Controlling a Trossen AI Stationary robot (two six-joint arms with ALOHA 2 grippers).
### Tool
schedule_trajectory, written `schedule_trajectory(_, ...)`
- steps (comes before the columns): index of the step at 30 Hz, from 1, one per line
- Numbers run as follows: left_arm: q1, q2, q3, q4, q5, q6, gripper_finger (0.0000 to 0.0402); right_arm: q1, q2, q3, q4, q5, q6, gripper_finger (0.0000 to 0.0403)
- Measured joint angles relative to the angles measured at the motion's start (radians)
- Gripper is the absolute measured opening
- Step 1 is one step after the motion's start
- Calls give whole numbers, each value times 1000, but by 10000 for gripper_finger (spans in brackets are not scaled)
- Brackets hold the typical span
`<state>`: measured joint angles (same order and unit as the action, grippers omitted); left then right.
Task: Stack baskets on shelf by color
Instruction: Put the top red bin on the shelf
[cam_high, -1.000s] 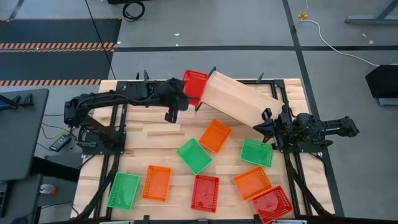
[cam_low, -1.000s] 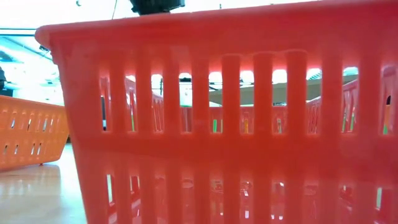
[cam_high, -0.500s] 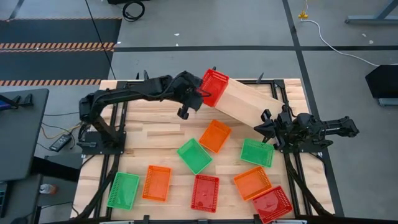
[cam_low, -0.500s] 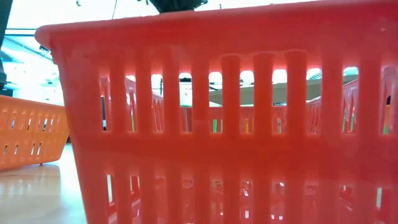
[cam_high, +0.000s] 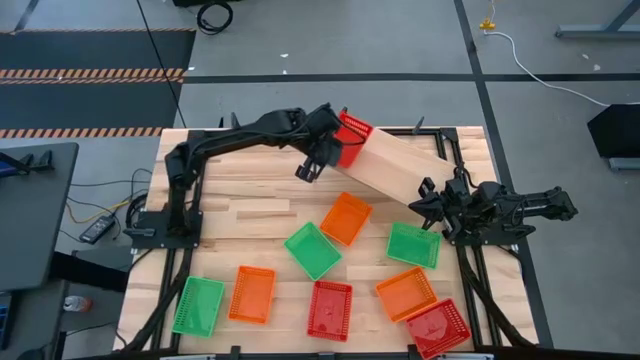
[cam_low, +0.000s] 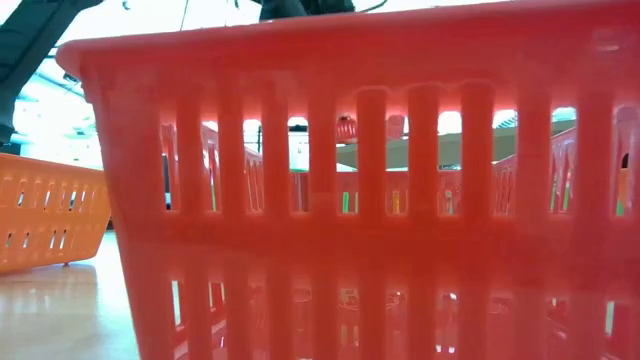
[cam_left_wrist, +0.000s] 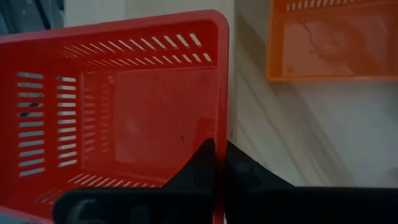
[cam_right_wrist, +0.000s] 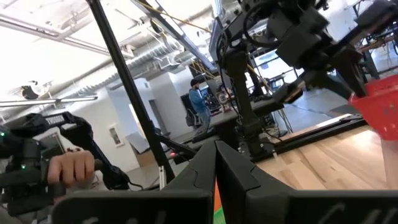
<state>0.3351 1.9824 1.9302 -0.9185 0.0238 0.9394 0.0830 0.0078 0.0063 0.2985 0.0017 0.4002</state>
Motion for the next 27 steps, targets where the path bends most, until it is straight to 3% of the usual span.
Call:
schedule_trajectory(9,7,9,4,-5,-4,-15,16,0,0,0,7,0,-2,16)
schedule_trajectory(19,6,9,3,26,-14,-52,74,0,0,0,7,0,-2,16)
schedule_trajectory(27,2,9,3,56,-121,-72,105,0,0,0,7,0,-2,16)
